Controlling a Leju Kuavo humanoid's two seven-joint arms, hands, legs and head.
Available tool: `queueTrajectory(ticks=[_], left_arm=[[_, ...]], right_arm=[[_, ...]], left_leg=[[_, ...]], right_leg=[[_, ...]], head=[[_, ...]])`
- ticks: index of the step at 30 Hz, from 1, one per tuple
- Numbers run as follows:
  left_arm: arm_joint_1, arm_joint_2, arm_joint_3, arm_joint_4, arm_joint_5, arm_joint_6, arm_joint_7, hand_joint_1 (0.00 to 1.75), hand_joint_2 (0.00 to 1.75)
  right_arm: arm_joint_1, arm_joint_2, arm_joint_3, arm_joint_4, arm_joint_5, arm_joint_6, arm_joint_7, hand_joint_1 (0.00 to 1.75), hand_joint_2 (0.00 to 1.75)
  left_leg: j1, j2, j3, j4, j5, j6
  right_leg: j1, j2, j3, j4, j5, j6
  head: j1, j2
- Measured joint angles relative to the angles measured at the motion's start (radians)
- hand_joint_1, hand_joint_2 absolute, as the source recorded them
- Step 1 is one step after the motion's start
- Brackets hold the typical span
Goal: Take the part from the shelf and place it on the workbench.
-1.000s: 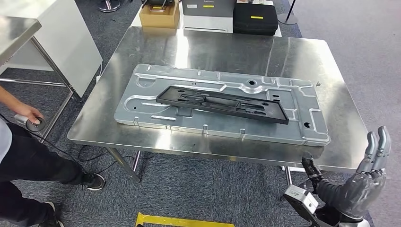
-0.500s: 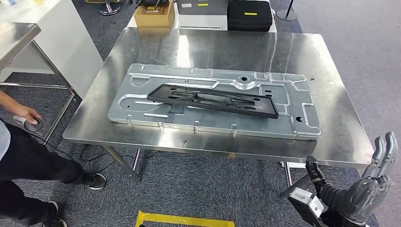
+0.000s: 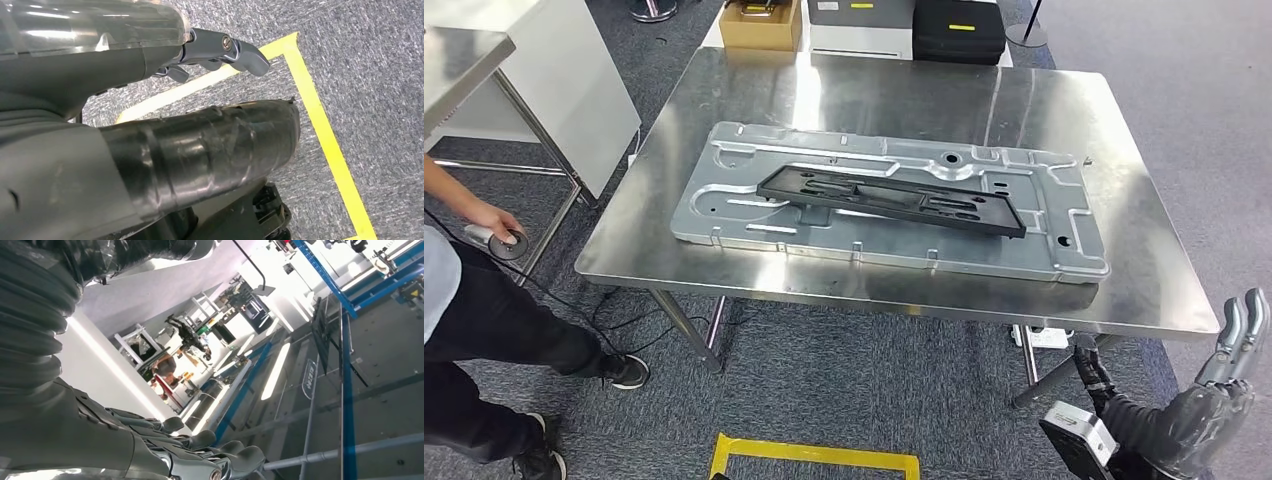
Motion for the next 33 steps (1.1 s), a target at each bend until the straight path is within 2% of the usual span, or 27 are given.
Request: queueTrajectory(ticks=[2, 3, 6, 7, 8, 9, 11, 12, 13, 14, 16, 17, 18, 21, 22, 23, 24, 26, 27, 28, 29, 30, 31, 32, 33], left_arm=[[-0.001, 0.000, 0.000, 0.000, 0.001, 0.001, 0.000, 0.00, 0.00], [-0.001, 0.000, 0.000, 0.000, 0.001, 0.002, 0.000, 0.00, 0.00], [-0.001, 0.000, 0.000, 0.000, 0.001, 0.004, 0.000, 0.00, 0.00], [-0.001, 0.000, 0.000, 0.000, 0.001, 0.005, 0.000, 0.00, 0.00], [-0.001, 0.000, 0.000, 0.000, 0.002, 0.005, 0.000, 0.00, 0.00], [-0.001, 0.000, 0.000, 0.000, 0.002, 0.005, 0.000, 0.00, 0.00], [0.000, 0.000, 0.000, 0.000, 0.003, 0.005, 0.000, 0.00, 0.00], [0.000, 0.000, 0.000, 0.000, 0.004, 0.005, 0.000, 0.00, 0.00], [0.000, 0.000, 0.000, 0.000, 0.005, 0.005, 0.000, 0.00, 0.00], [0.000, 0.000, 0.000, 0.000, 0.007, 0.006, 0.000, 0.00, 0.00], [-0.002, 0.001, 0.000, 0.000, 0.011, 0.006, 0.000, 0.00, 0.00], [-0.003, 0.001, 0.000, 0.000, 0.012, 0.006, 0.000, 0.00, 0.00], [-0.004, 0.001, 0.000, 0.000, 0.012, 0.006, 0.000, 0.00, 0.00], [-0.002, 0.001, 0.000, 0.000, 0.014, 0.006, -0.001, 0.00, 0.00], [-0.002, 0.001, 0.000, 0.000, 0.015, 0.006, -0.001, 0.00, 0.00], [-0.002, 0.000, 0.000, 0.000, 0.016, 0.006, -0.001, 0.00, 0.00], [-0.003, 0.000, 0.000, 0.000, 0.017, 0.006, -0.001, 0.00, 0.00], [-0.003, 0.000, 0.000, 0.000, 0.019, 0.007, -0.002, 0.00, 0.00], [-0.002, 0.000, 0.000, 0.000, 0.019, 0.007, -0.002, 0.00, 0.00], [-0.001, 0.000, 0.000, 0.000, 0.020, 0.007, -0.002, 0.00, 0.00], [-0.001, 0.000, 0.000, 0.000, 0.020, 0.007, -0.002, 0.00, 0.00], [-0.001, 0.000, 0.000, 0.000, 0.021, 0.008, -0.002, 0.00, 0.00], [-0.001, 0.000, 0.000, 0.000, 0.021, 0.008, -0.002, 0.00, 0.00], [-0.001, 0.000, 0.000, 0.000, 0.022, 0.008, -0.002, 0.00, 0.00], [-0.001, 0.000, 0.000, 0.000, 0.023, 0.008, -0.002, 0.00, 0.00]], right_arm=[[0.001, 0.000, 0.000, 0.000, -0.004, 0.000, -0.002, 0.00, 1.75], [0.002, 0.000, -0.001, 0.000, -0.006, 0.000, -0.002, 0.00, 1.75], [0.006, 0.001, -0.001, 0.000, -0.009, 0.000, -0.002, 0.00, 1.75], [0.007, 0.002, -0.001, 0.000, -0.009, 0.000, -0.002, 0.00, 1.75], [0.007, 0.002, -0.001, -0.001, -0.010, 0.000, -0.002, 0.00, 1.75], [0.008, 0.003, -0.001, -0.001, -0.010, 0.000, -0.002, 0.00, 1.75], [0.011, 0.006, -0.001, -0.002, -0.011, 0.000, -0.003, 0.00, 1.75], [0.013, 0.007, -0.001, -0.002, -0.012, 0.000, -0.003, 0.00, 1.75], [0.015, 0.008, -0.001, -0.002, -0.013, 0.000, -0.002, 0.00, 1.75], [0.017, 0.008, -0.001, -0.002, -0.014, 0.000, -0.002, 0.00, 1.75], [0.020, 0.009, -0.001, -0.003, -0.017, 0.000, -0.002, 0.00, 1.75], [0.021, 0.009, -0.002, -0.003, -0.019, 0.000, -0.002, 0.00, 1.75], [0.022, 0.009, -0.002, -0.003, -0.020, 0.000, -0.002, 0.00, 1.75], [0.026, 0.009, -0.003, -0.003, -0.025, 0.000, -0.001, 0.00, 1.75], [0.028, 0.009, -0.003, -0.003, -0.026, 0.000, -0.001, 0.00, 1.75], [0.030, 0.009, -0.004, -0.003, -0.027, 0.000, 0.000, 0.00, 1.75], [0.032, 0.009, -0.007, -0.003, -0.028, 0.000, 0.000, 0.00, 1.75], [0.036, 0.009, -0.013, -0.003, -0.029, 0.000, 0.001, 0.00, 1.75], [0.038, 0.009, -0.016, -0.002, -0.031, 0.000, 0.002, 0.00, 1.75], [0.042, 0.009, -0.018, -0.001, -0.032, 0.000, 0.004, 0.00, 1.75], [0.045, 0.009, -0.020, -0.001, -0.034, 0.000, 0.005, 0.00, 1.75], [0.047, 0.009, -0.022, 0.000, -0.037, 0.000, 0.006, 0.00, 1.75], [0.048, 0.009, -0.023, 0.000, -0.040, 0.000, 0.007, 0.00, 1.75], [0.048, 0.009, -0.027, 0.001, -0.042, 0.000, 0.011, 0.00, 1.75], [0.050, 0.009, -0.032, 0.002, -0.044, 0.000, 0.016, 0.00, 1.75]], left_leg=[[-0.004, 0.000, -0.008, 0.011, 0.001, -0.007], [-0.006, -0.001, -0.012, 0.014, 0.002, -0.012], [-0.006, -0.002, -0.020, 0.018, 0.008, -0.032], [-0.005, -0.003, -0.026, 0.028, -0.003, -0.037], [-0.004, -0.004, -0.037, 0.056, -0.029, -0.042], [-0.002, -0.005, -0.056, 0.103, -0.068, -0.046], [0.000, -0.005, -0.099, 0.229, -0.148, -0.052], [0.001, -0.005, -0.108, 0.272, -0.169, -0.053], [0.001, -0.005, -0.100, 0.282, -0.170, -0.054], [0.001, -0.005, -0.072, 0.250, -0.154, -0.052], [0.000, -0.005, 0.022, 0.106, -0.107, -0.044], [-0.002, -0.006, 0.059, 0.043, -0.089, -0.039], [-0.005, -0.006, 0.080, 0.004, -0.080, -0.034], [-0.009, -0.006, 0.077, -0.010, -0.063, -0.019], [-0.007, -0.005, 0.072, -0.014, -0.052, -0.012], [-0.005, -0.002, 0.065, -0.018, -0.040, -0.004], [-0.002, 0.000, 0.056, -0.021, -0.028, 0.003], [-0.004, 0.002, 0.032, -0.021, -0.011, 0.011], [-0.005, 0.003, 0.020, -0.019, -0.003, 0.010], [-0.006, 0.003, 0.008, -0.017, 0.004, 0.010], [-0.006, 0.004, -0.003, -0.014, 0.010, 0.008], [-0.006, 0.004, -0.013, -0.009, 0.015, 0.006], [-0.006, 0.003, -0.022, -0.003, 0.019, 0.003], [-0.007, 0.003, -0.030, 0.003, 0.021, 0.000], [-0.008, 0.002, -0.036, 0.008, 0.025, -0.006]], right_leg=[[0.003, 0.000, 0.071, -0.123, 0.033, -0.008], [0.006, 0.001, 0.083, -0.151, 0.038, -0.014], [0.007, 0.001, 0.075, -0.160, 0.048, -0.034], [0.005, -0.001, 0.072, -0.163, 0.054, -0.042], [0.002, -0.002, 0.066, -0.166, 0.061, -0.050], [0.001, -0.004, 0.059, -0.167, 0.068, -0.056], [0.003, -0.005, 0.038, -0.164, 0.081, -0.061], [0.004, -0.005, 0.028, -0.162, 0.087, -0.061], [0.004, -0.005, 0.018, -0.160, 0.093, -0.060], [0.005, -0.005, 0.009, -0.158, 0.099, -0.058], [0.006, -0.004, -0.003, -0.154, 0.110, -0.052], [0.007, -0.004, -0.007, -0.152, 0.115, -0.047], [0.007, -0.004, -0.009, -0.151, 0.120, -0.041], [0.005, -0.003, -0.011, -0.155, 0.137, -0.022], [0.005, -0.002, -0.016, -0.150, 0.130, -0.017], [0.004, -0.001, -0.025, -0.133, 0.109, -0.012], [0.003, 0.001, -0.040, -0.096, 0.072, -0.009], [0.001, 0.000, -0.076, 0.023, -0.022, -0.002], [0.001, 0.000, -0.087, 0.080, -0.051, 0.002], [0.001, 0.000, -0.085, 0.110, -0.058, 0.003], [0.001, 0.000, -0.064, 0.104, -0.046, 0.004], [0.000, 0.000, -0.024, 0.060, -0.022, 0.004], [0.000, 0.000, 0.028, -0.010, 0.000, 0.002], [0.002, 0.000, 0.077, -0.083, 0.010, -0.002], [0.005, 0.000, 0.111, -0.137, 0.015, -0.008]], head=[[0.000, 0.000], [-0.001, 0.000], [-0.001, 0.000], [-0.001, 0.000], [-0.001, 0.000], [-0.002, 0.000], [-0.003, 0.000], [-0.003, 0.000], [-0.003, 0.000], [-0.003, 0.000], [-0.003, 0.000], [-0.002, 0.000], [-0.002, 0.000], [-0.002, 0.000], [-0.001, 0.000], [0.000, 0.000], [0.001, 0.000], [0.002, 0.000], [0.001, 0.000], [0.001, 0.000], [0.001, 0.000], [0.001, 0.000], [0.001, 0.000], [0.001, 0.000], [0.001, 0.000]])
